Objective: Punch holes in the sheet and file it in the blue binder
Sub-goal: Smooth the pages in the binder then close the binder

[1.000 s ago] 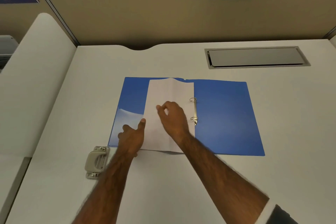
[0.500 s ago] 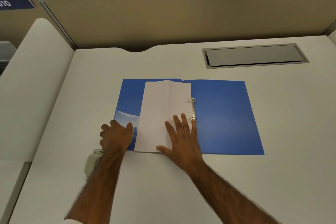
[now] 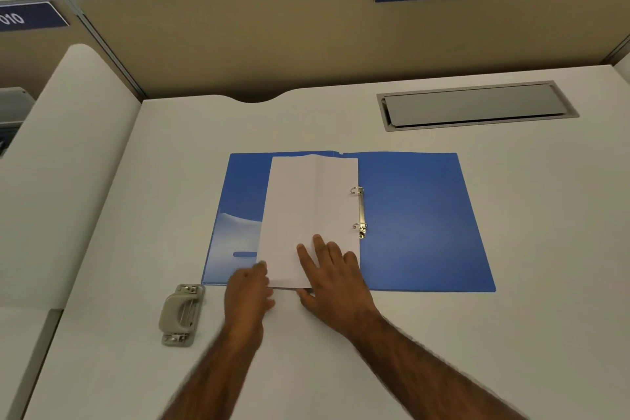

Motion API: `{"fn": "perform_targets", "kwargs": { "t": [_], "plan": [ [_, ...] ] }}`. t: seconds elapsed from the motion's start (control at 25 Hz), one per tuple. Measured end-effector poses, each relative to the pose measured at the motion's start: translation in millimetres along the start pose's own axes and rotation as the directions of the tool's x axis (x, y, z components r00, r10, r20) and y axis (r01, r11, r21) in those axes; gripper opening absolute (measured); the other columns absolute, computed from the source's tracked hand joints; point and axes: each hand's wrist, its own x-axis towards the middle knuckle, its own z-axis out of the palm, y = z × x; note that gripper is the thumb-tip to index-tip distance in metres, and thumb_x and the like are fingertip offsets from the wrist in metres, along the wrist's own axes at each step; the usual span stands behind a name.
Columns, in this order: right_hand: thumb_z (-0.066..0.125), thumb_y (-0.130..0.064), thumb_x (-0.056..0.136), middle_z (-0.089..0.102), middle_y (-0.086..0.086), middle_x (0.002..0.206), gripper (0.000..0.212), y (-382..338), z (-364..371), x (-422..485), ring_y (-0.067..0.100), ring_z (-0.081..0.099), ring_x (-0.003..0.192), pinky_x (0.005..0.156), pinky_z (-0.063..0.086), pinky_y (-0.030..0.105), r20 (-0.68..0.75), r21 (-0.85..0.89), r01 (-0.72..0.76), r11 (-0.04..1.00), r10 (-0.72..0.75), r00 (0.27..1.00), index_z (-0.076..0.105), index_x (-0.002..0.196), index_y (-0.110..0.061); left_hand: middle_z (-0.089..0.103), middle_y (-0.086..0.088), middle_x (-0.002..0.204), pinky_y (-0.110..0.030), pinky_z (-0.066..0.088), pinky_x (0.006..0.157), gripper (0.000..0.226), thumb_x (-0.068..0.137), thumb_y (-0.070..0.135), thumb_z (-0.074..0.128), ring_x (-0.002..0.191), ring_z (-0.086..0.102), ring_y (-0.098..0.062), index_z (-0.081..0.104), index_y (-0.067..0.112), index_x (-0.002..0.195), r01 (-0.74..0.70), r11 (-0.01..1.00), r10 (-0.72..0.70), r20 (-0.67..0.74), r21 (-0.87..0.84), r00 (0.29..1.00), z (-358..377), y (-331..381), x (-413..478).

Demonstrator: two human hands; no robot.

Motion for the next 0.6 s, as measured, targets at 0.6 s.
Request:
{"fn": "perform_targets", "kwargs": {
  "t": [0.6],
  "plan": [
    [0.051,-0.03,0.096,0.056,0.012,0.134,0.041,3.0,-33.3,-27.9,0.028,0.066,0.091,0.064,0.06,0.041,-0.36,0.35,-0.184,0.919,0.313,0.879,0.048,0.135,-0.016,0.06,-0.02,0.125,-0.047,0.049,0.097,0.024,0.1,0.021,0.052,0.109,0.06,-0.036,0.054,0.01,0.121,0.254,0.839,-0.192,0.175,-0.482,0.966,26.5,-29.9,-26.5]
  ]
}}
